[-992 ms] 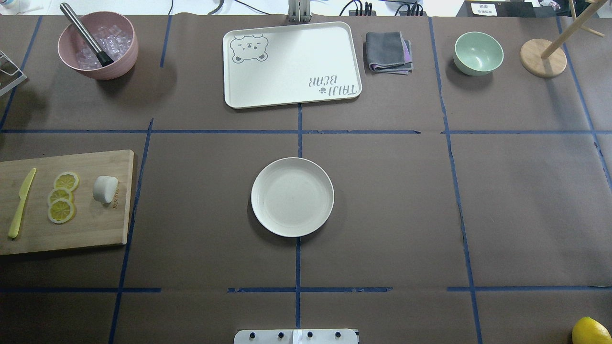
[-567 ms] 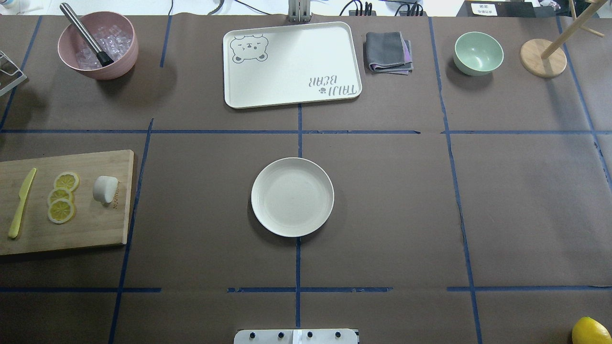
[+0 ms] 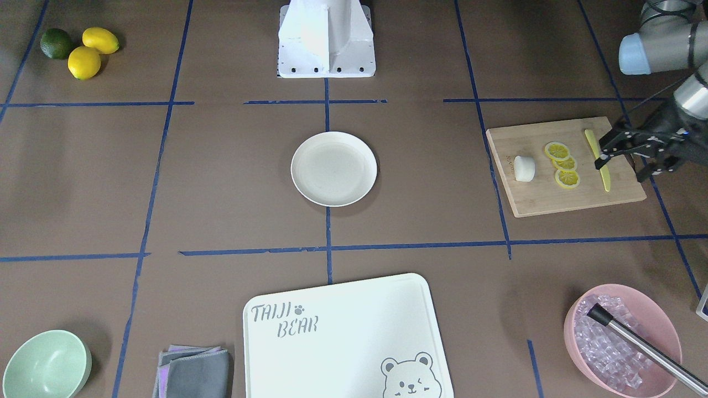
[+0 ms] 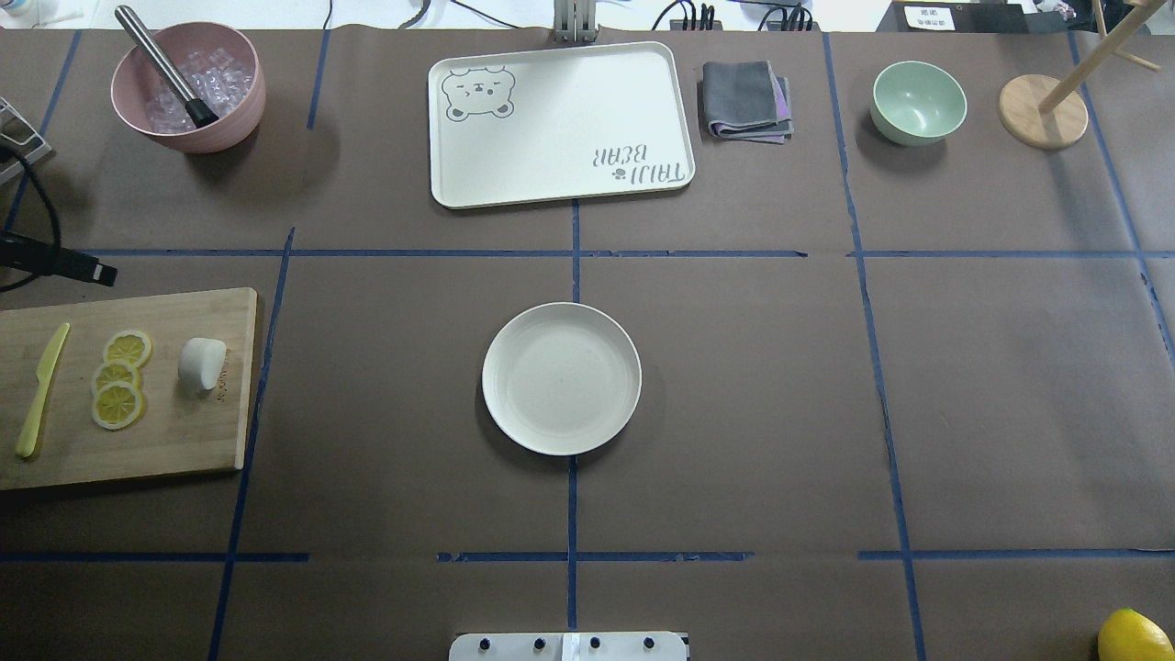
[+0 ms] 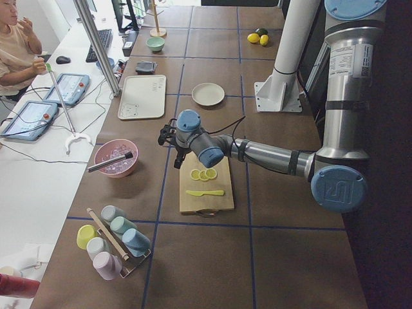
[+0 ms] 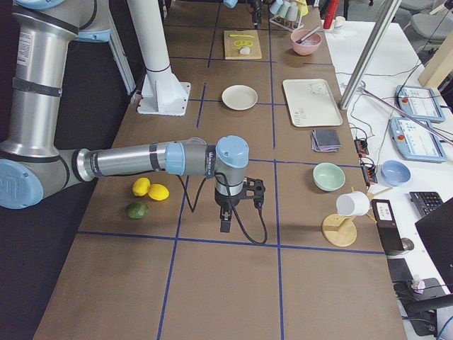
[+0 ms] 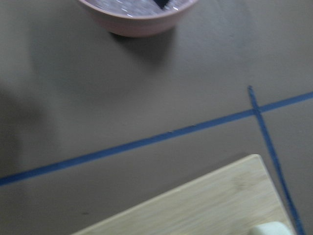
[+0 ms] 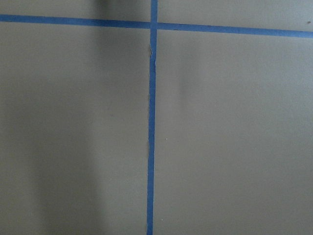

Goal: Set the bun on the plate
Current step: 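Move the left gripper over the white bun on the cutting board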

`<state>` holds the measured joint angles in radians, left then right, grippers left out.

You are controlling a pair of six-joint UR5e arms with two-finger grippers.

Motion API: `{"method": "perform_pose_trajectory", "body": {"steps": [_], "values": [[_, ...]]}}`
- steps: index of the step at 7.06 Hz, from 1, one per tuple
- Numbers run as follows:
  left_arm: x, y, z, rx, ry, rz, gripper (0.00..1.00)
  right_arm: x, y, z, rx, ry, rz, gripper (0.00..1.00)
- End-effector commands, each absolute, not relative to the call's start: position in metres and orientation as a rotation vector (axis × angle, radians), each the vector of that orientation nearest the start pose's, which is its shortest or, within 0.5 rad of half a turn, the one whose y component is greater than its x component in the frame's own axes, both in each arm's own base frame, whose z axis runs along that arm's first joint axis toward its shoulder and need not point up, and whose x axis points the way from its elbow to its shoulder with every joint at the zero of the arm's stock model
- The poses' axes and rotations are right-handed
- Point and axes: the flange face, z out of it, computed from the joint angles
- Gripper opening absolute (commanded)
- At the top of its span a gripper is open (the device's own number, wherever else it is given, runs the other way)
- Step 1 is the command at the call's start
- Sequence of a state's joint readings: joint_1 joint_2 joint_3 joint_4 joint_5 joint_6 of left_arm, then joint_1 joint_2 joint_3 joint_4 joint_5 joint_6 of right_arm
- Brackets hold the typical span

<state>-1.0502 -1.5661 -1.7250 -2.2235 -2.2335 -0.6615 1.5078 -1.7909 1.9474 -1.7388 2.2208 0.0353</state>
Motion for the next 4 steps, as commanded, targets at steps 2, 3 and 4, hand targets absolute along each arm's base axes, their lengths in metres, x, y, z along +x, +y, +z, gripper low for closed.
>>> {"method": "perform_pose_trajectory", "body": {"steps": [2,3,4], "values": [[0.291,-0.448,0.508,0.23,0.88,0.095,1.0,0.048,-0.394,0.6,-0.051,-0.649,-0.022,1.0],[0.305,-0.447,0.5,0.222,0.869,0.076,1.0,0.048,-0.393,0.601,-0.052,-0.649,-0.021,1.0],[0.314,-0.441,0.502,0.212,0.862,0.08,1.0,0.048,-0.392,0.601,-0.054,-0.649,-0.021,1.0]]}}
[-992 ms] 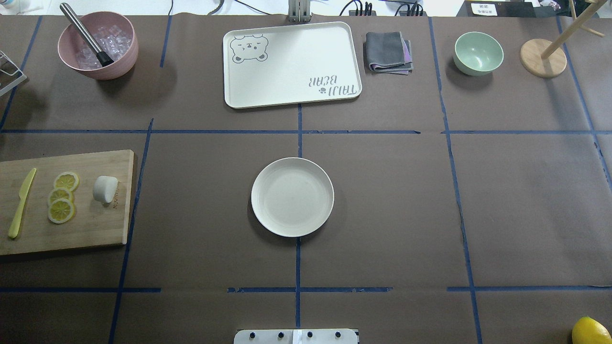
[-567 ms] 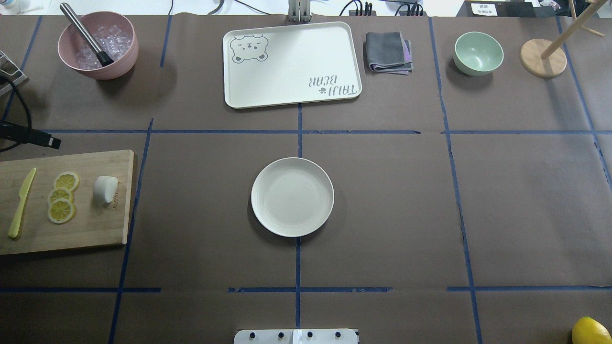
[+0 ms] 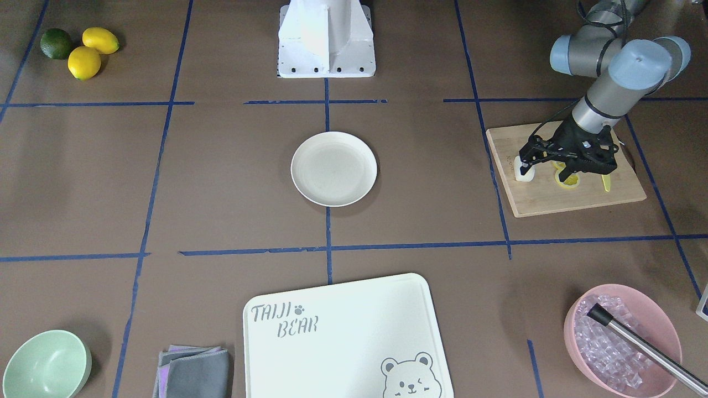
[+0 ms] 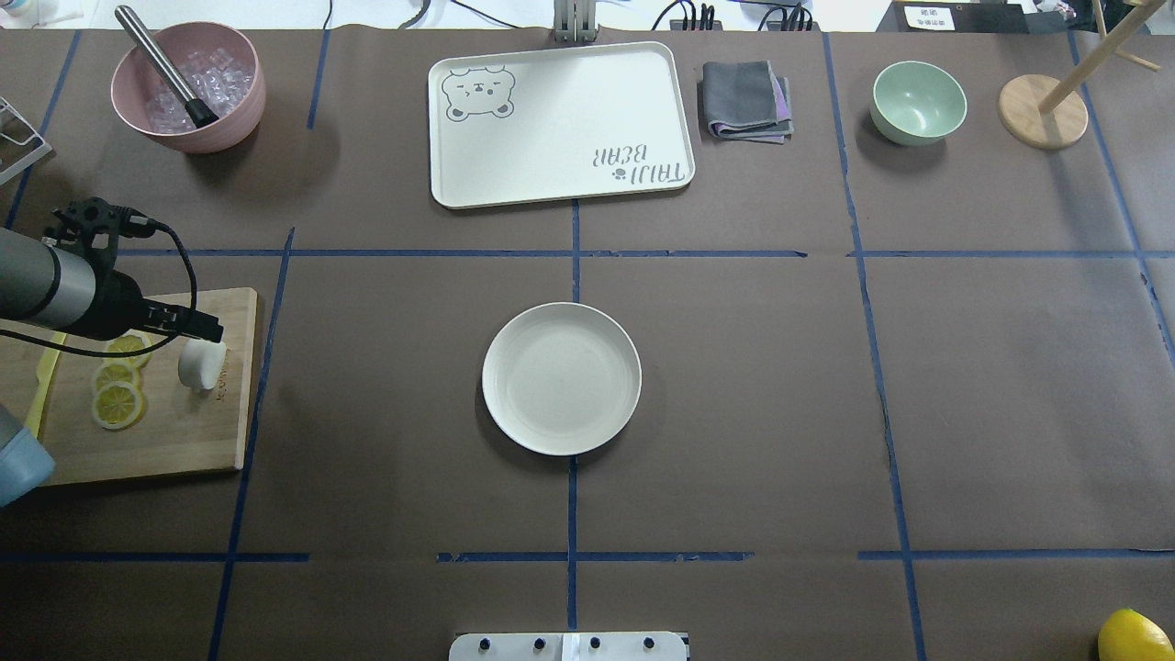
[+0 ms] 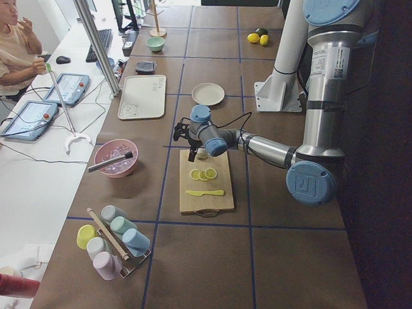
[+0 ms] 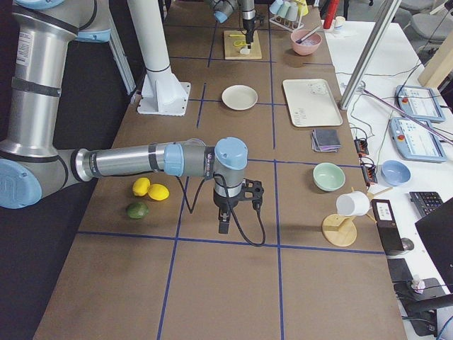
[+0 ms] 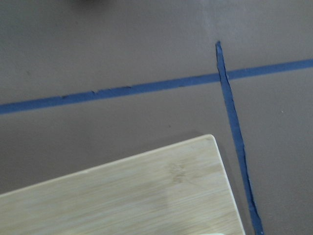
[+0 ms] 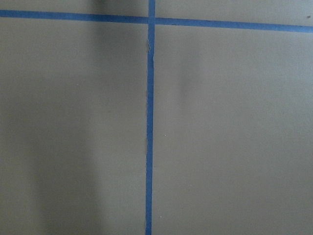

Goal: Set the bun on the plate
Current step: 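Move the left gripper over the white bun on the cutting board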

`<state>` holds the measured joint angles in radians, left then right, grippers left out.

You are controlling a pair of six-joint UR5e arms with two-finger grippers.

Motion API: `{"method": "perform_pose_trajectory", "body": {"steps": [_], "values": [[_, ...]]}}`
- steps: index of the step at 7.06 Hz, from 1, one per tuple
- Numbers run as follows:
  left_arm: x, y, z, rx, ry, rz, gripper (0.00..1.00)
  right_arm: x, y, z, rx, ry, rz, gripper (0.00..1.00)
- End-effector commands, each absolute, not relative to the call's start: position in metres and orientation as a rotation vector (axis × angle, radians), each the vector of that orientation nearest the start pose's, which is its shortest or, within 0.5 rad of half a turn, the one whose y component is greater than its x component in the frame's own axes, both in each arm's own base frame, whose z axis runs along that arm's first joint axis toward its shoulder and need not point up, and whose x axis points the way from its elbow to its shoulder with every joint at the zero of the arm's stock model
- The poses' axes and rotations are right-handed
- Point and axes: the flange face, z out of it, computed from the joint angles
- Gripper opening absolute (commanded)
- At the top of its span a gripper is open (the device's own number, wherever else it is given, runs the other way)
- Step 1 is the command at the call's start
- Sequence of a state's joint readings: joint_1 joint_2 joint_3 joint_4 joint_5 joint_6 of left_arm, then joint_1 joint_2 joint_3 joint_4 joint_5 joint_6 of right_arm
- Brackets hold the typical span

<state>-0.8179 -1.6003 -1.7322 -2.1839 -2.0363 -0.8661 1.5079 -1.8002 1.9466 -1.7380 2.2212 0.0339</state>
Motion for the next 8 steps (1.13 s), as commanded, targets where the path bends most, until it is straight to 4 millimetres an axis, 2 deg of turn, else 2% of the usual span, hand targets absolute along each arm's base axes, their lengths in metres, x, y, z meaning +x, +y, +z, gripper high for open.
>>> {"method": "perform_pose_trajectory", "body": {"steps": [1,2,3,4,6,8], "values": [[0.3148,-0.4393,0.5047,0.217,0.85,0.076,1.0,0.0484,-0.3922,0.6013,-0.054,-0.649,-0.021,1.0],[0.3167,-0.4366,0.5066,0.211,0.847,0.08,1.0,0.0484,-0.3922,0.6021,-0.055,-0.648,-0.02,1.0],[0.3167,-0.4366,0.5066,0.211,0.847,0.08,0.94,0.0484,-0.3922,0.6021,-0.055,-0.648,-0.02,1.0],[0.3174,-0.4361,0.5072,0.207,0.844,0.081,0.46,0.0484,-0.3922,0.6028,-0.057,-0.648,-0.02,1.0],[0.3217,-0.4335,0.5073,0.194,0.835,0.086,0.39,0.0484,-0.3922,0.6028,-0.057,-0.648,-0.02,1.0],[0.3205,-0.4332,0.5017,0.201,0.843,0.089,0.26,0.0485,-0.3935,0.6017,-0.054,-0.647,-0.021,1.0]]}}
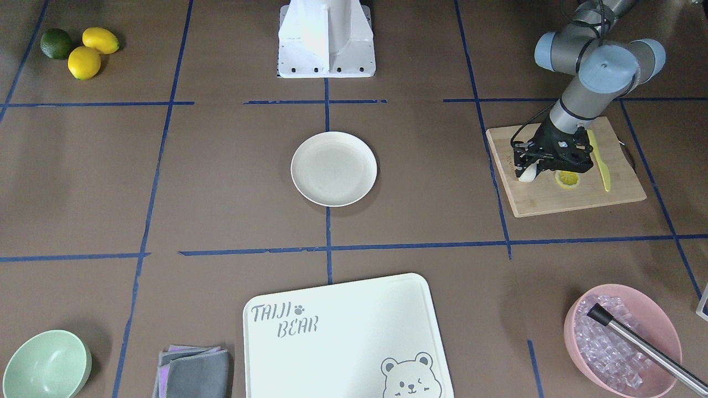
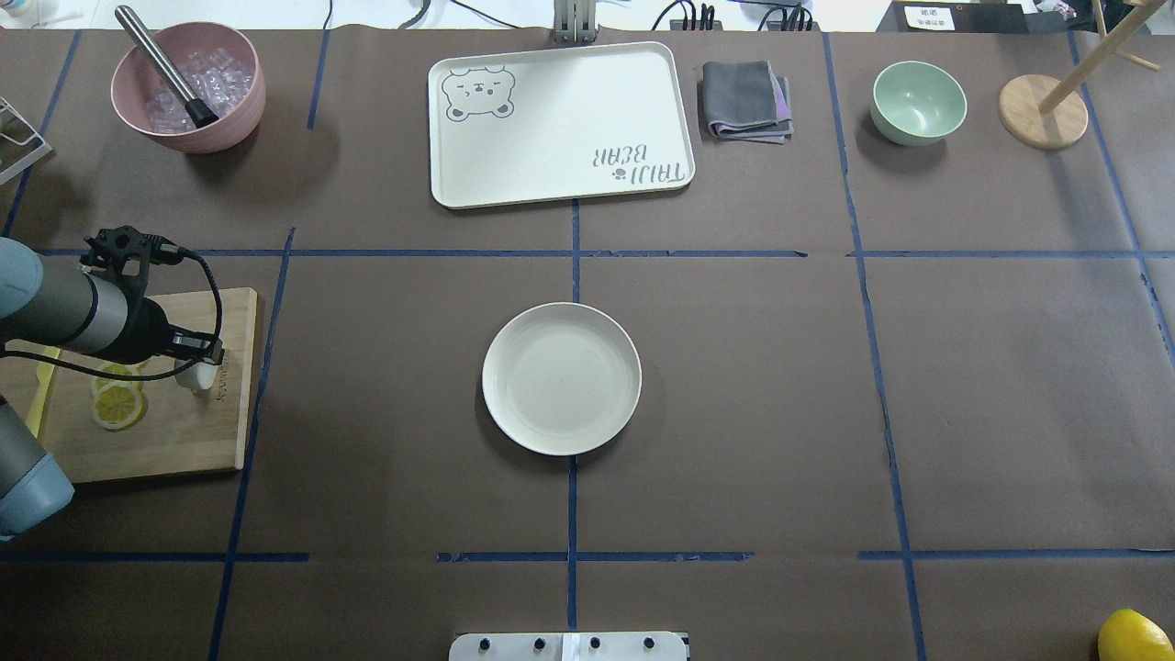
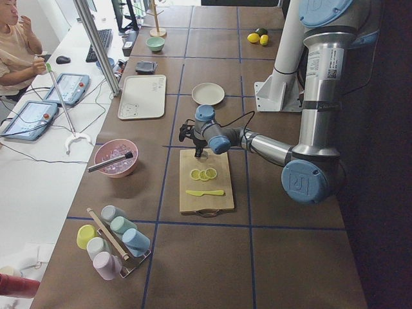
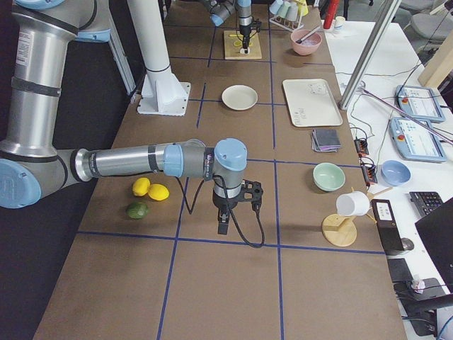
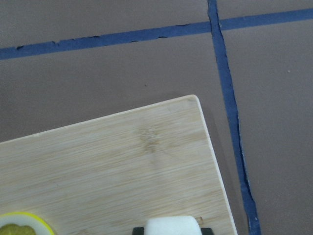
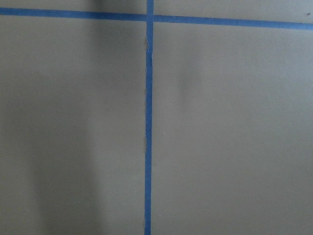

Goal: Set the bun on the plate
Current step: 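Close the left gripper on the white bun and lift it, then carry the white bun with the left gripper over the white plate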

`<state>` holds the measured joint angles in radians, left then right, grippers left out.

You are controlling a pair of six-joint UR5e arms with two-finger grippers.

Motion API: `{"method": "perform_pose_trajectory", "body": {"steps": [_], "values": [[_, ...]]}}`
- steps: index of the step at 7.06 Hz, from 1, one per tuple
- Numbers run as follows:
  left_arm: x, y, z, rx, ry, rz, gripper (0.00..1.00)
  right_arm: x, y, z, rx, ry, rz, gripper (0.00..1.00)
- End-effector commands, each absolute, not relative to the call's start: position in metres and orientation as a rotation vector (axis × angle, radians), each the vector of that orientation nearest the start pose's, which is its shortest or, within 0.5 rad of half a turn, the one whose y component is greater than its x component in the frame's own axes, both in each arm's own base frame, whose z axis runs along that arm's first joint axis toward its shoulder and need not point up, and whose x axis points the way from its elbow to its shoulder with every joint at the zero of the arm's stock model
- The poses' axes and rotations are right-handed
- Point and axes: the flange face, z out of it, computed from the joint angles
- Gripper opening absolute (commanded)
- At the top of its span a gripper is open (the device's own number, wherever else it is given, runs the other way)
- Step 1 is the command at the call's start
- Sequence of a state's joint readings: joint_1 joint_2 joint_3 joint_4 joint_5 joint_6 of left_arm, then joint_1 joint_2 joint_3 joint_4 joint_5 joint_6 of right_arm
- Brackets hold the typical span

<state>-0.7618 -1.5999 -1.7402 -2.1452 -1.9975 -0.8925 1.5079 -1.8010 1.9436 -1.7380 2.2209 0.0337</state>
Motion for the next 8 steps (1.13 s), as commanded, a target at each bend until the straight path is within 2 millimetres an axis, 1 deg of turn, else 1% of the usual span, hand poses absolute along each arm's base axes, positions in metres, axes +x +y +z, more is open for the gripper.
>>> {"method": "perform_pose_trajectory", "body": {"steps": [1,2,3,4,5,6,7,8], "values": [[0.318,-0.432,0.487,0.206,0.853,0.09,0.22,0.048,-0.394,0.602,-0.054,-0.647,-0.019,1.0],[0.315,-0.429,0.458,0.176,0.826,0.083,0.22,0.048,-0.394,0.602,-0.054,-0.647,-0.021,1.0],[0.324,-0.436,0.411,0.168,0.821,0.082,0.22,0.048,-0.394,0.601,-0.053,-0.647,-0.02,1.0],[0.348,-0.457,0.357,0.16,0.835,0.046,0.21,0.048,-0.394,0.601,-0.053,-0.647,-0.02,1.0],[0.387,-0.478,0.288,0.111,0.846,-0.03,0.21,0.048,-0.394,0.6,-0.051,-0.649,-0.02,1.0],[0.447,-0.473,0.234,0.042,0.854,-0.072,0.21,0.048,-0.394,0.602,-0.054,-0.647,-0.019,1.0],[0.483,-0.481,0.203,0.022,0.865,-0.126,0.21,0.048,-0.394,0.602,-0.054,-0.649,-0.019,1.0],[0.524,-0.465,0.174,0.044,0.864,-0.145,0.21,0.048,-0.394,0.601,-0.053,-0.649,-0.02,1.0]]}}
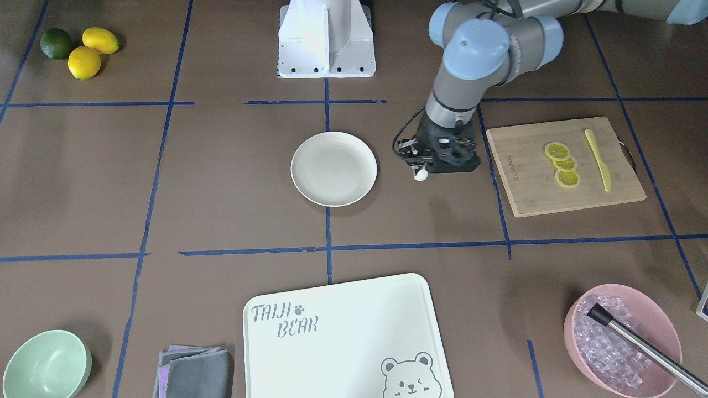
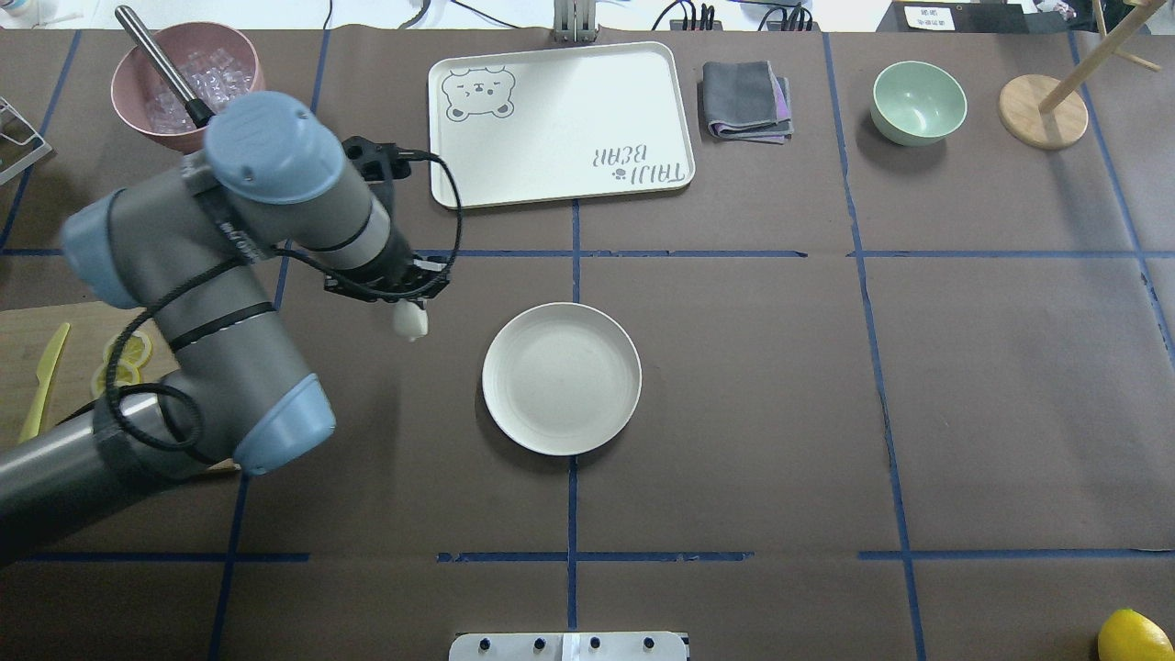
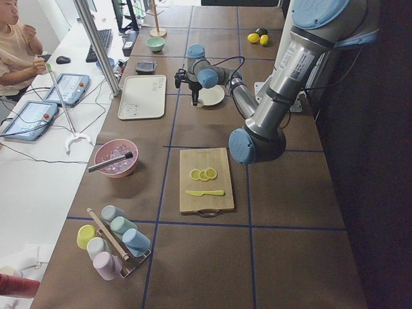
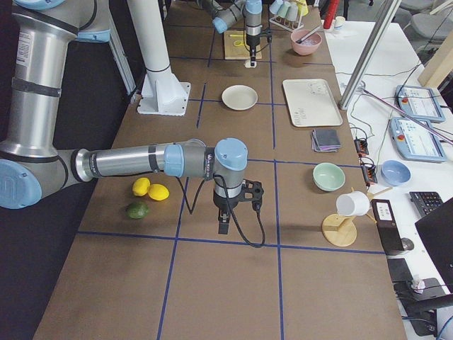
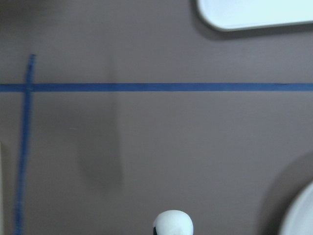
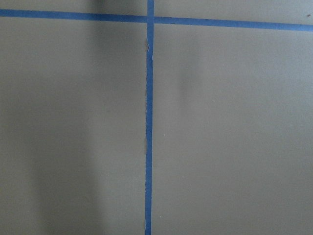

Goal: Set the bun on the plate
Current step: 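Carry the white bun with the left gripper over the white plate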

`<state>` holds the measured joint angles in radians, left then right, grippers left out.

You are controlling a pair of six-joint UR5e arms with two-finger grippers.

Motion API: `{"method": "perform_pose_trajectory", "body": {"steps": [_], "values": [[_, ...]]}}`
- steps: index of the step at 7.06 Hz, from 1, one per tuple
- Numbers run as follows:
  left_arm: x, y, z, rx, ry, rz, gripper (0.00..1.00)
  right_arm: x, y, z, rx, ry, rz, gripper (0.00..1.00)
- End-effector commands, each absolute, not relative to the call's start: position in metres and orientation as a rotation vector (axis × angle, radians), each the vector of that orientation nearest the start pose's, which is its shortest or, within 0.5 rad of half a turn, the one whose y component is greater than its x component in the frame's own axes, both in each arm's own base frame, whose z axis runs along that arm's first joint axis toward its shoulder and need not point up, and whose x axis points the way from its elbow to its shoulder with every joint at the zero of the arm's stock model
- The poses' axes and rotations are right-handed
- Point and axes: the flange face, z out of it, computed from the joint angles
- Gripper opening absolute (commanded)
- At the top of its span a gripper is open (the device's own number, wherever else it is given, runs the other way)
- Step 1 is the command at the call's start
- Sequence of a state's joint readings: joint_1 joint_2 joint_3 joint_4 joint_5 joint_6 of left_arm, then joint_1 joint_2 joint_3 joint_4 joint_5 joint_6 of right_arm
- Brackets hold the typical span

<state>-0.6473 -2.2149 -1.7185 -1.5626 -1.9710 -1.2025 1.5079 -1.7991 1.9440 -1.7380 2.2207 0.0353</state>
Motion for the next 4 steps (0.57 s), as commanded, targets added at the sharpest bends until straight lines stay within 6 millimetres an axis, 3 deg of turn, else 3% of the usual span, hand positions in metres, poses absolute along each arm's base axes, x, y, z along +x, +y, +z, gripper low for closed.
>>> {"method": "perform_pose_trajectory", "body": {"steps": [1,3,4], "values": [[0.553,-0.451,0.163,0.044,0.866,-0.153,0.21,0.048,-0.394,0.602,-0.054,-0.649,-0.019,1.0],[0.611,-0.412,0.178,0.102,0.865,-0.106,0.22,0.048,-0.394,0.602,-0.054,-0.647,-0.019,1.0],[0.625,-0.403,0.17,0.106,0.886,-0.082,0.21,0.049,-0.393,0.602,-0.057,-0.647,-0.018,1.0]]}}
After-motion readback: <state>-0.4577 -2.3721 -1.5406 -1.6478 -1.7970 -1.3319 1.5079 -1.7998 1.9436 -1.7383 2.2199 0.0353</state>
